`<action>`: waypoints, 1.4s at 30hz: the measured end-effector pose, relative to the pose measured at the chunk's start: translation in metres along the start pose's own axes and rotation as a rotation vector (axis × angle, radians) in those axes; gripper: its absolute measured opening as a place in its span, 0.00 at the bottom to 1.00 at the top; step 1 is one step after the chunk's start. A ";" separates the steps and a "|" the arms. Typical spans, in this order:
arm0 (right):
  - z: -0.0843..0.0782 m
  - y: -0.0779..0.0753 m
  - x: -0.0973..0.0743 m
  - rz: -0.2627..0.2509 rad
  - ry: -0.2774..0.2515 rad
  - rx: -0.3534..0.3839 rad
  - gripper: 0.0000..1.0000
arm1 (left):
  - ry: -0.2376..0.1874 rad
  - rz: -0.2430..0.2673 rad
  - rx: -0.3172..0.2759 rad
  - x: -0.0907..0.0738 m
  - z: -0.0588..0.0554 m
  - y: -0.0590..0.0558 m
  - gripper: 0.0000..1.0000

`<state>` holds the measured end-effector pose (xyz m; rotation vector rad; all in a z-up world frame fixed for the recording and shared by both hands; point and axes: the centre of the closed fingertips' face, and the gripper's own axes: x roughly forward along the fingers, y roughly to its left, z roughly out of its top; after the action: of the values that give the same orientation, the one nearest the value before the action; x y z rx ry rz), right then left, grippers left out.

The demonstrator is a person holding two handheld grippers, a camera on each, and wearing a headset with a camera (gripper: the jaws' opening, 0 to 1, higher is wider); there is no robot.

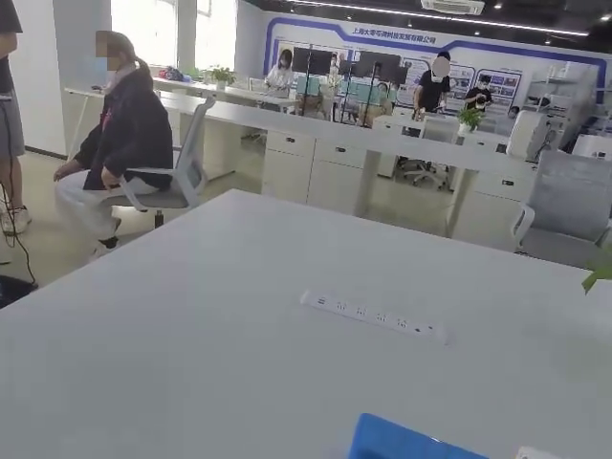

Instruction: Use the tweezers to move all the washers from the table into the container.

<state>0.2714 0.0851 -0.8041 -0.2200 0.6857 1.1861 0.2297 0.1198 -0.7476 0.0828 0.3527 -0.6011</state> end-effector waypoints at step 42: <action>-0.015 0.005 0.004 0.010 -0.083 0.124 0.05 | 0.008 0.001 0.009 0.000 -0.001 0.000 0.84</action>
<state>0.2619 0.0824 -0.8170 -0.0631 0.6857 1.1514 0.2291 0.1197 -0.7482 0.0945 0.3578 -0.6019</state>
